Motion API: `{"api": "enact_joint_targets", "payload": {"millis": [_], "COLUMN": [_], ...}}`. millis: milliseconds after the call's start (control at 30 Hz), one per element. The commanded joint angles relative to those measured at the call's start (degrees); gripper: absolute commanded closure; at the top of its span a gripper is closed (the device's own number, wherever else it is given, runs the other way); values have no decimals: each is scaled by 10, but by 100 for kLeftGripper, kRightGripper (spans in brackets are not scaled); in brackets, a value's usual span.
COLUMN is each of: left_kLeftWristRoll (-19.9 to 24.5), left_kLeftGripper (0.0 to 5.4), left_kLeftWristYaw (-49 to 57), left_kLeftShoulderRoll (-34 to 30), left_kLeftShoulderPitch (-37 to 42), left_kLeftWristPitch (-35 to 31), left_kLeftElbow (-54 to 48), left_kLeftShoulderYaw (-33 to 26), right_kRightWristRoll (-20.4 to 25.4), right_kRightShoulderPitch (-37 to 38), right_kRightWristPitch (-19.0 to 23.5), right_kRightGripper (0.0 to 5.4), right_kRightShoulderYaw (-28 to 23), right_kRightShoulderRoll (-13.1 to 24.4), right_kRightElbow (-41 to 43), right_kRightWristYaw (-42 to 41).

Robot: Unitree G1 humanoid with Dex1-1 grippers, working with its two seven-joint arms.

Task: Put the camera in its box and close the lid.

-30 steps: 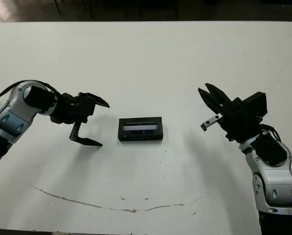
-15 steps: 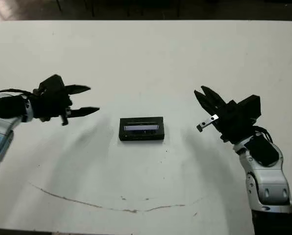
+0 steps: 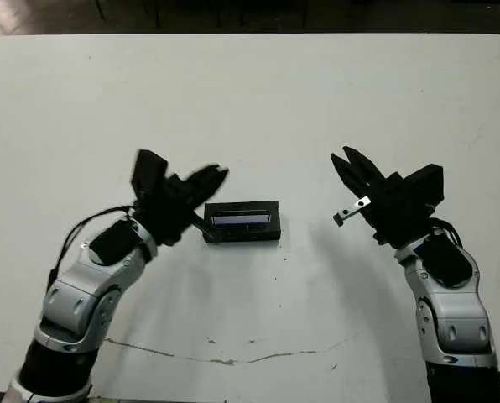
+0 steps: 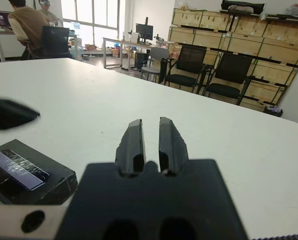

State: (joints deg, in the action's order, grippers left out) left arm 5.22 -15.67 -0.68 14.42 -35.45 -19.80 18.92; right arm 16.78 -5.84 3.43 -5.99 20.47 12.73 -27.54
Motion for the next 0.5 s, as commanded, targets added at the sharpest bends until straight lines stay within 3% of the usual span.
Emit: {"api": "enact_joint_targets", "payload": {"millis": [33, 500], "left_kLeftWristRoll": [-7, -17], "left_kLeftGripper": [539, 539], "left_kLeftWristYaw": [22, 45], "left_kLeftShoulderRoll": [18, -11], "left_kLeftShoulderPitch": [-4, 17], "left_kLeftWristPitch": [-39, -262], "left_kLeftElbow": [42, 44], "left_kLeftShoulderYaw": [14, 42], "right_kRightWristRoll": [-8, -8], "right_kRightShoulderPitch": [19, 31], "right_kRightWristPitch": [2, 14], "right_kRightGripper": [540, 540], "right_kRightShoulderYaw": [0, 0], "right_kRightShoulderRoll": [0, 1], "right_kRightElbow": [2, 32], "right_kRightWristYaw": [6, 17]}}
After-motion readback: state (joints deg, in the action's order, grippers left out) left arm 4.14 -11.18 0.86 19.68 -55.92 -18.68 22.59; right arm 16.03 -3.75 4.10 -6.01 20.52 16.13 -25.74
